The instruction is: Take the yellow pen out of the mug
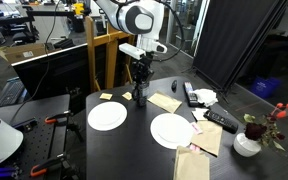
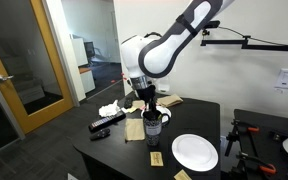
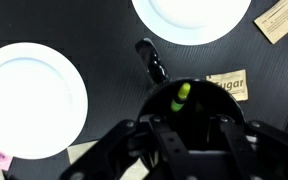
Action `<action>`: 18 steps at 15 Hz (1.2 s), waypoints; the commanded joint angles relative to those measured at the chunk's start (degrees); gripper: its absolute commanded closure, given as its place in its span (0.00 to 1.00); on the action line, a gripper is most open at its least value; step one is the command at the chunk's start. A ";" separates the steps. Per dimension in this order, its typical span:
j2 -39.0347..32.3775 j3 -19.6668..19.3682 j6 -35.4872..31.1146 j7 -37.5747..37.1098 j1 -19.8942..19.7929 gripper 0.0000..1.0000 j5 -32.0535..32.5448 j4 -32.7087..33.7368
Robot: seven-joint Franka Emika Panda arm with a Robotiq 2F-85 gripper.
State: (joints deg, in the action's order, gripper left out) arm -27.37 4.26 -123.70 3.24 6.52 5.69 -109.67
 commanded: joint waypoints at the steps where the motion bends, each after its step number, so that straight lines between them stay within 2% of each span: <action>1: -1.05 -0.38 3.04 -0.59 0.31 0.62 0.81 2.36; 3: -1.34 -0.37 3.50 -0.60 0.36 0.87 0.86 2.76; 5: -1.55 -0.37 3.86 -0.60 0.38 0.99 0.94 3.03; 13: -0.15 -0.37 4.93 -1.03 0.84 0.96 1.60 3.31; 18: 2.60 -0.49 9.03 -1.66 1.91 0.96 3.73 4.80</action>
State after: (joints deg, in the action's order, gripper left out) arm -27.36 4.25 -118.66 3.17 7.33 7.37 -105.84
